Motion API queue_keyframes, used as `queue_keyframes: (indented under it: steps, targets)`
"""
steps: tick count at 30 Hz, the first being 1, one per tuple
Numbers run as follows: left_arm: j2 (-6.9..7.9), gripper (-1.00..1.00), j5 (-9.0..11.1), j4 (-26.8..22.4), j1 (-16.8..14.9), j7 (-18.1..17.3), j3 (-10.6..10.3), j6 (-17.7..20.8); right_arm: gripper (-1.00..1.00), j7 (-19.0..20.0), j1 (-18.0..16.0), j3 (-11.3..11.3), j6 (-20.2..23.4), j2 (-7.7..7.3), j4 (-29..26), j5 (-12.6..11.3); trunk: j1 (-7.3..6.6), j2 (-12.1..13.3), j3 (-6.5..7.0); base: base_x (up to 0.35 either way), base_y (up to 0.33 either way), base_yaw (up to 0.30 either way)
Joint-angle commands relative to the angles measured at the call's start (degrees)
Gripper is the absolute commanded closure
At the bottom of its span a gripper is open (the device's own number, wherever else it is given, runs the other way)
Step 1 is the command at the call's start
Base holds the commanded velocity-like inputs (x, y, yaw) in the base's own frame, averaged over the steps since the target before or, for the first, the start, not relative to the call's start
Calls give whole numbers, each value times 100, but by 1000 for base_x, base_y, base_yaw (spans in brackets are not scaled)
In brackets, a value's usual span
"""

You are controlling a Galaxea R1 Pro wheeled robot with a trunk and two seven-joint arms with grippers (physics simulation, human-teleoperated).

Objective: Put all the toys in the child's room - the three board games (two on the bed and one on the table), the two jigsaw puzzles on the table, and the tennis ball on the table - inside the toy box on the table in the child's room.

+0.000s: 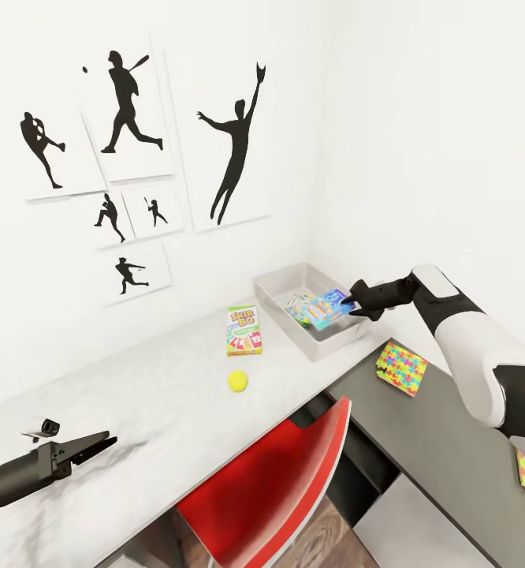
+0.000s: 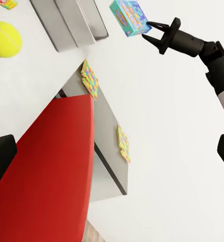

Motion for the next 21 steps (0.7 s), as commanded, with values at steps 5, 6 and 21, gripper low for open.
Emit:
queue_keyframes:
  steps: [5, 6, 21]
  targets:
    - [-1, -100, -2, -2, -4, -22, -1, 61, 100, -60, 2, 14, -18, -31, -28, -71, 3, -12, -12, 0, 0, 0]
    - [-2, -100, -2, -2, -4, -21, -2, 61, 100, -60, 3, 15, -21, -33, -35, -71, 3, -12, -12, 0, 0, 0]
    - [-143, -100, 24, -28, -21, -63, 102, 96, 100, -129, 65, 37, -150, -37, -36, 3, 3, -12, -12, 0, 0, 0]
